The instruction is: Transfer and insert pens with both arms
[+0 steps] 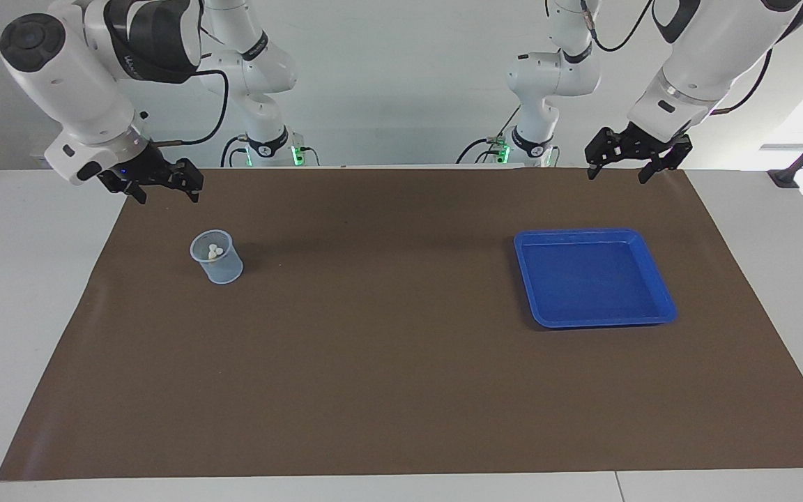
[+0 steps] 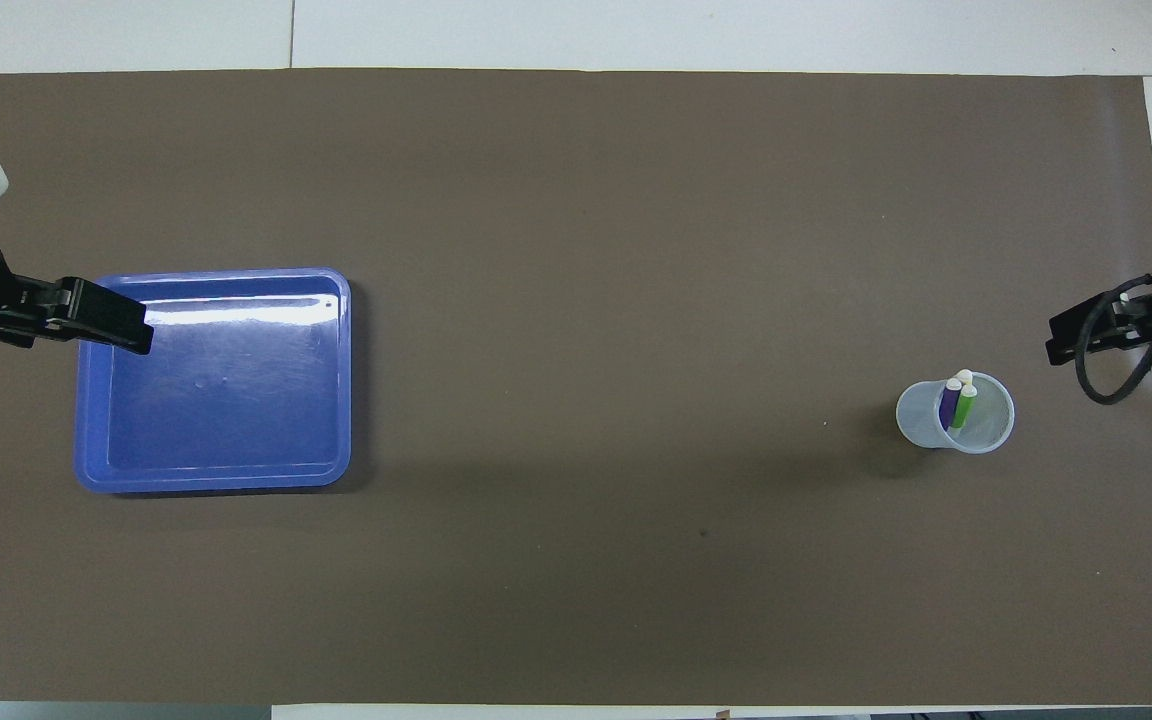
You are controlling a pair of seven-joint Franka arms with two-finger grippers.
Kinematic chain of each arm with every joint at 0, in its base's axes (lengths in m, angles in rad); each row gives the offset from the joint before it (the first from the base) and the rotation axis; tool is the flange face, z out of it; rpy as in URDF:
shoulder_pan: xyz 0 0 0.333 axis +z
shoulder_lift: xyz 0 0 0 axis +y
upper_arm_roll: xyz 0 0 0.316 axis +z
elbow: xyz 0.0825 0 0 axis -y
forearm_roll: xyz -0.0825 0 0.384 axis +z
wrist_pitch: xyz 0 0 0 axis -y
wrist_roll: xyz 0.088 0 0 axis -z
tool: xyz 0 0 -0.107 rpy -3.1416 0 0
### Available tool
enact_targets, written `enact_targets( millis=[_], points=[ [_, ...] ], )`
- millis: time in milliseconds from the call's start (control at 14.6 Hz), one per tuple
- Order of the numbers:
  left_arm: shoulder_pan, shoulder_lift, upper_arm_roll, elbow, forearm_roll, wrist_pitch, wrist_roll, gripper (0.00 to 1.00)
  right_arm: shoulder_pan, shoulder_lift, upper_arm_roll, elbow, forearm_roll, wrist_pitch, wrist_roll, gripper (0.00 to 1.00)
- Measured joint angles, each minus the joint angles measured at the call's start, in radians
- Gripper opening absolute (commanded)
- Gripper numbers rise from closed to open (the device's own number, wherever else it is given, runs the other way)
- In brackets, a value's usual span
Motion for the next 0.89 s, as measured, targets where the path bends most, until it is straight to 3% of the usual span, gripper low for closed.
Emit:
enact_targets(
  millis=[893],
  points=[
    [0.005,-0.001,-0.005,0.007,0.030,-0.002,-0.013,1.00,-0.031,0.000,0.017,0.015,0.000,0.000,0.003,1.00]
  ],
)
